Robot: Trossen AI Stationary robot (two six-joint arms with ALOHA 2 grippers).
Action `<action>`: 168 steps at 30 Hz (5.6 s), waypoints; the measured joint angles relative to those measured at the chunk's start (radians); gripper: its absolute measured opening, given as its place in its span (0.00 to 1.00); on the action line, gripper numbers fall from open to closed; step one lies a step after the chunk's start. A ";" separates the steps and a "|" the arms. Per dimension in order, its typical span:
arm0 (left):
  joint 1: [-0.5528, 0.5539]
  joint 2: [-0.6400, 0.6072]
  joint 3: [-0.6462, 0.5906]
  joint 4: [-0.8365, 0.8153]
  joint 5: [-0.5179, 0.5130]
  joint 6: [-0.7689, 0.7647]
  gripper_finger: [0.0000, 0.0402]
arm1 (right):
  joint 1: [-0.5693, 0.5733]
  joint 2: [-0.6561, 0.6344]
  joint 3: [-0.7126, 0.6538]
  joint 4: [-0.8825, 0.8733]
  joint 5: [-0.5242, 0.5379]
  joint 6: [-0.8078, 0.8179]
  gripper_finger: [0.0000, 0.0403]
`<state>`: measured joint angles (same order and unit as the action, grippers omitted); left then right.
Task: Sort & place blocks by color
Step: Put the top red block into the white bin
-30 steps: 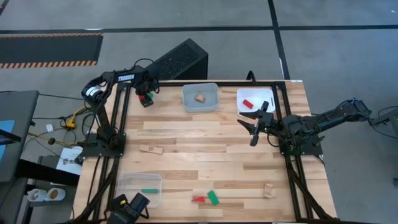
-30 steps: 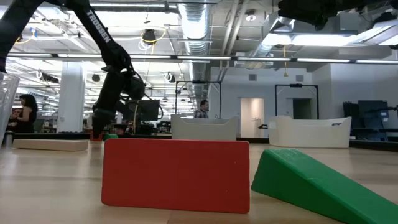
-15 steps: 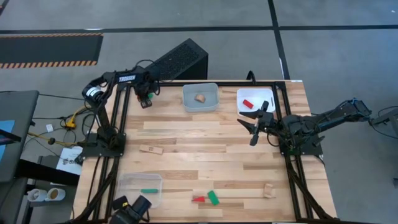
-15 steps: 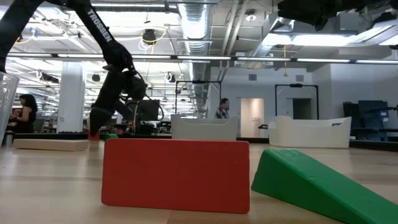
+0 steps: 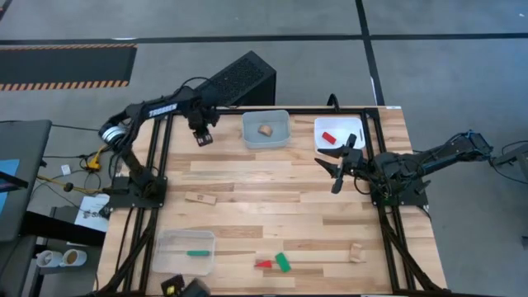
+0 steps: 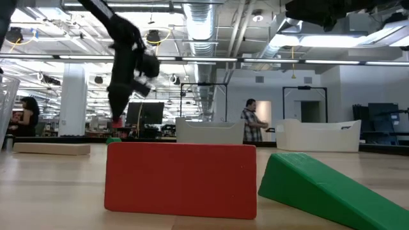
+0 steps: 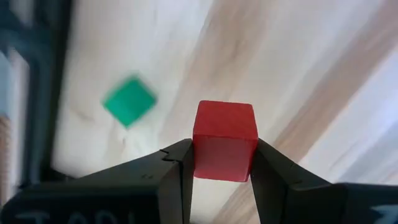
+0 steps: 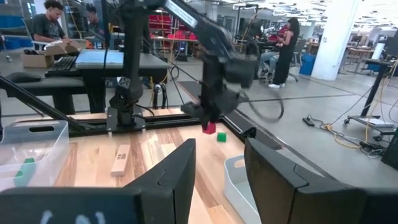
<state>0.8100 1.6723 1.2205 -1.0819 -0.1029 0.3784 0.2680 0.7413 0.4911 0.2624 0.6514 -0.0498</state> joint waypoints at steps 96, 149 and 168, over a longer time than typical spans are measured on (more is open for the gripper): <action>-1.164 -0.521 -0.643 1.439 -0.252 -0.495 0.22 | -0.132 0.384 0.005 0.319 -0.134 0.064 0.33; -1.095 -0.077 -0.509 1.747 -0.570 0.121 0.22 | -0.388 1.032 0.175 0.915 -1.038 0.731 0.45; -1.146 -0.174 -0.510 1.679 -0.820 -0.035 0.77 | -0.543 0.870 0.175 0.765 -1.084 0.685 0.33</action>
<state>-0.3356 1.4978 0.7103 0.5976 -0.9226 0.3439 -0.2751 1.6111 0.6658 1.0277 -0.4330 0.6352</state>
